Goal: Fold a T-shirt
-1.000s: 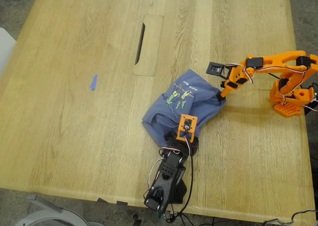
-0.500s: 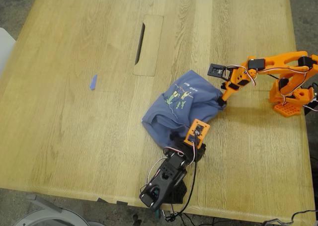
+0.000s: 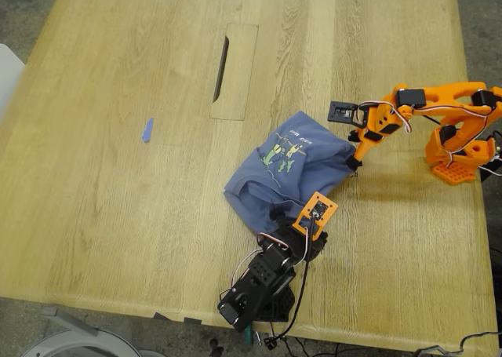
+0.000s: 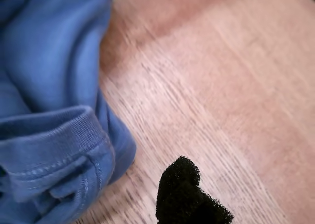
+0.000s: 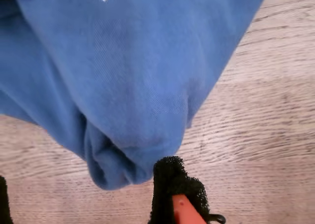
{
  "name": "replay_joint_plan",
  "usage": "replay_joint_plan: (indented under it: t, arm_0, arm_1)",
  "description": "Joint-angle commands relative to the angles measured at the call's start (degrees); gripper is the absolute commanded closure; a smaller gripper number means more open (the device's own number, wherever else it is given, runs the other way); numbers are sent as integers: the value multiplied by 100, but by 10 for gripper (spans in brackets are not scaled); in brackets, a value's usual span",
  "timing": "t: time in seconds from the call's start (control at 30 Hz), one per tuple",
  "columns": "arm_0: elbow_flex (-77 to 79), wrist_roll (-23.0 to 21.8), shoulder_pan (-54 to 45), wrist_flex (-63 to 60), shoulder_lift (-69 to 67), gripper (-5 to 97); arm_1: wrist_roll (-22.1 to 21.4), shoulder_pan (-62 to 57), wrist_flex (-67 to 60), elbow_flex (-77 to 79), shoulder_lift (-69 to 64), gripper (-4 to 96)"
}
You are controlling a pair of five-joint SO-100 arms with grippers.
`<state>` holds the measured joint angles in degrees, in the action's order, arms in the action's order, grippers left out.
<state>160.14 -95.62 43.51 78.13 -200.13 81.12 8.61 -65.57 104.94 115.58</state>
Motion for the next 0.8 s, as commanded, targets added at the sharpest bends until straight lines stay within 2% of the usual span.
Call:
replay_joint_plan:
  t: [0.0, 0.07, 0.1, 0.17, 0.2, 0.27, 0.33, 0.4, 0.57, 0.77]
  arm_0:
    - [-686, 35, 88, -308, -360, 288]
    - [-765, 35, 70, -747, -176, 294]
    - [-765, 97, -35, -1063, -62, 324]
    - [-773, 202, -439, -1644, 264, 419]
    - [-765, 229, -668, -2039, 439, 487]
    - [-712, 272, -1134, -2865, 747, 639]
    - [-677, 193, -1564, -3437, 967, 800]
    - [-589, 44, -2030, -3771, 1046, 918]
    - [-26, -114, -2742, -4438, 1055, 918]
    - [589, -141, -3252, -4808, 1125, 918]
  arm_1:
    - [35, 26, -185, -826, -132, 524]
    - [79, 18, -281, -1406, -448, 568]
    - [97, 18, -316, -1696, -642, 622]
    - [97, 26, -281, -2215, -1028, 802]
    - [105, 44, -229, -2435, -1222, 843]
    - [105, 88, -132, -2865, -1626, 856]
    - [158, 114, 141, -3243, -2021, 875]
    - [316, 123, 272, -3771, -2487, 911]
    - [396, 70, 536, -5019, -3630, 912]
    - [378, 44, 1028, -5757, -4641, 912]
